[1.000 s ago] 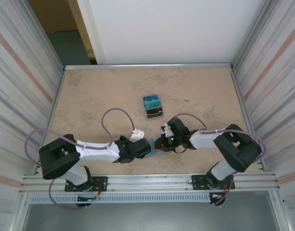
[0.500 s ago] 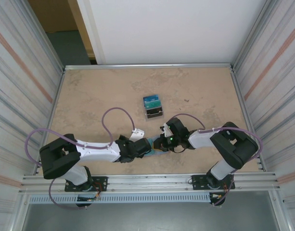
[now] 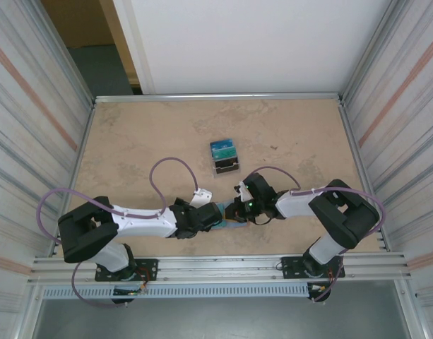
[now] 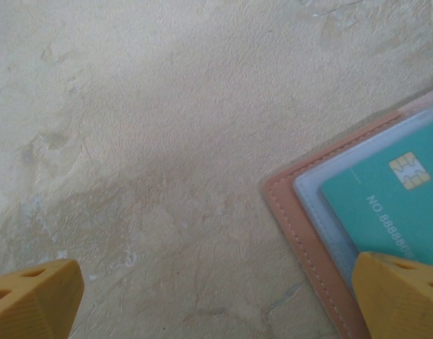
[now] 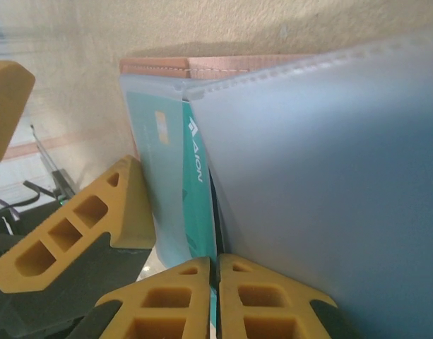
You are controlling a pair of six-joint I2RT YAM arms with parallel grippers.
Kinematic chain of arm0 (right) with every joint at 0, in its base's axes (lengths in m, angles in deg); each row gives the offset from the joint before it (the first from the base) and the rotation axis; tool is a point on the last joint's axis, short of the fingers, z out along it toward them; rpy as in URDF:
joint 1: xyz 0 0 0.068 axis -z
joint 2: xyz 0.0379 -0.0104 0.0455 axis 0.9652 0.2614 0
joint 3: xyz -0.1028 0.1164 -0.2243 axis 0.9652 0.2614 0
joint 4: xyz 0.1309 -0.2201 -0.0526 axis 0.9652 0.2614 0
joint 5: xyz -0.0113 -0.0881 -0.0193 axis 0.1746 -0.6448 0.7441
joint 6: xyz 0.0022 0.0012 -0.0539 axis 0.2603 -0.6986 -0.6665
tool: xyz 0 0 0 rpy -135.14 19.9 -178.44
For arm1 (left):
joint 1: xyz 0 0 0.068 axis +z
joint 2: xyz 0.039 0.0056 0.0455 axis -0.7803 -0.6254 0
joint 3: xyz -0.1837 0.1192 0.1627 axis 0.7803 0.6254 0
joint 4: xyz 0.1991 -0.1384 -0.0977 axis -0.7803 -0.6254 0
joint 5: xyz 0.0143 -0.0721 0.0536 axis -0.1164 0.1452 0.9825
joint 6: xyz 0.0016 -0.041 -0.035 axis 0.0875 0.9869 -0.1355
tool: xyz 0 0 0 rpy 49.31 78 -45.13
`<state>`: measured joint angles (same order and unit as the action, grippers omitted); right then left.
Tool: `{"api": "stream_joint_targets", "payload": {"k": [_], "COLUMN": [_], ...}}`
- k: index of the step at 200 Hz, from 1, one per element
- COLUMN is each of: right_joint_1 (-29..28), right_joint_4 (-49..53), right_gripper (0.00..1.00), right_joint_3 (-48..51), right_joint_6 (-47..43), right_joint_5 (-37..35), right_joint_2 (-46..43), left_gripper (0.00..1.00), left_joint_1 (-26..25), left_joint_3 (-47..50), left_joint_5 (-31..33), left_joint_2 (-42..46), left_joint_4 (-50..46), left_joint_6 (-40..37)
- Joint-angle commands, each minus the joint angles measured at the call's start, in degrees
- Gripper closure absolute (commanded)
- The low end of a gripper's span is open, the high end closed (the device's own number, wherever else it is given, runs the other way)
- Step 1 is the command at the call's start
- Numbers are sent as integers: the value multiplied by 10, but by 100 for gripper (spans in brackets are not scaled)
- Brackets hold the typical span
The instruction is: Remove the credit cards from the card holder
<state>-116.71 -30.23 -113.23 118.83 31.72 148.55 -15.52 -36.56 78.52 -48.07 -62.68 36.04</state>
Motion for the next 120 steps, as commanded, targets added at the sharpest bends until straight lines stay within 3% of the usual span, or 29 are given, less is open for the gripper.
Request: {"api": "stream_joint_targets", "payload": {"k": [1,24,120], "right_joint_1": [-15,-14,8], "right_joint_4": [19,45,209], "right_gripper": [94,100,100], "right_joint_3": [-18,-19,-50], "right_joint_6": [-20,-29,-97], "right_joint_5": [-10,-27,-99], "right_joint_2": [-15,-31,-91], "left_gripper": [1,1,1], "left_joint_1": [-3,-4,7], "left_joint_3": [-3,0,7], "left_joint_5": [-25,-25,-25], "left_joint_2": [-18,-16,-5], "left_joint_4": [-14,-16,-22], "left_joint_6": [-6,-2,7]}}
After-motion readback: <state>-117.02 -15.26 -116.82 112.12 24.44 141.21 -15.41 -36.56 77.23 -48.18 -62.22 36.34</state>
